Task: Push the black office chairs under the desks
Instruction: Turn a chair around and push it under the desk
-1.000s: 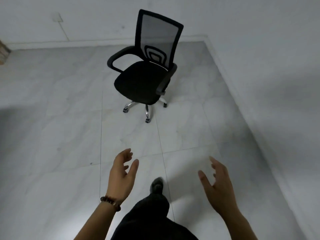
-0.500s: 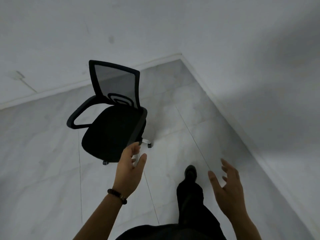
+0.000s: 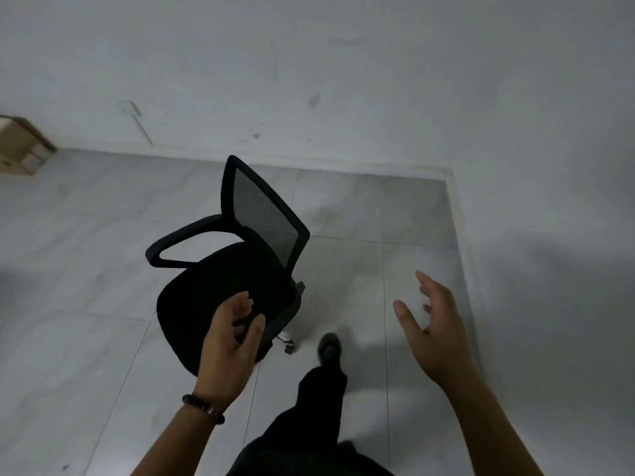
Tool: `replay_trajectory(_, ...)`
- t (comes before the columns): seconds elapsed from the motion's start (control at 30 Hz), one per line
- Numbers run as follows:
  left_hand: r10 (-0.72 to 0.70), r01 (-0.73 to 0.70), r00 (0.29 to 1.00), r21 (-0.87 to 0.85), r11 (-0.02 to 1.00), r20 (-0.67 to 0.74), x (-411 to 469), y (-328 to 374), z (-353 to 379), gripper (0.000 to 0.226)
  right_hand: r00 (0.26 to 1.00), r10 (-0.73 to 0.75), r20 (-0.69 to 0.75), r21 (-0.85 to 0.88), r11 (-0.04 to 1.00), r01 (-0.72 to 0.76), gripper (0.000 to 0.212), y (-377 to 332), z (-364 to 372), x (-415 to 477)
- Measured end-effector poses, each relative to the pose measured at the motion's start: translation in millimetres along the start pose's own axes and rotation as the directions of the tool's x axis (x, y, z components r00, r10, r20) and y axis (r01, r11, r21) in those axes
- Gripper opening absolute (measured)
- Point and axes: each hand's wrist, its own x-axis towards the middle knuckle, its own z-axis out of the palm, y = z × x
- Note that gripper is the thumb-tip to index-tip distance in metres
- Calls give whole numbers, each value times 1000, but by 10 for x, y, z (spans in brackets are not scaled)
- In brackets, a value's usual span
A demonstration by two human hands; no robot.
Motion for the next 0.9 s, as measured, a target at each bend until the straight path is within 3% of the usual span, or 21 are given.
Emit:
replay_trajectory(0.33, -277, 273, 954, -51, 961, -112, 1990, 15, 1009, 52, 957, -56, 286, -156, 982, 105, 63, 178, 369, 2431)
replay_trajectory(0.57, -331, 321, 907, -82, 944, -259, 3214, 306, 1056, 55, 797, -279, 535, -79, 923, 376, 62, -645, 863, 4187)
replay_trajectory(0.67, -359, 358, 869, -70, 931, -340, 3491, 280, 1123, 54, 674, -345, 653, -19, 882, 470, 62, -898, 1282, 4684)
replay_trajectory(0.73, -414, 419, 815, -82, 904, -404, 3605, 222, 1212, 56, 551, -370, 748, 27, 847, 531, 62, -1007, 1620, 4956)
replay_trajectory(0.83, -546, 544, 689, -156, 824, -477, 3695, 196, 1382, 56, 323, -386, 864, 115, 777, 619, 61, -1116, 2130, 5230)
replay_trajectory(0.9, -658, 646, 558, -233, 727, -505, 3719, 202, 1533, 55, 141, -383, 913, 193, 709, 678, 59, -1188, 2470, 5341)
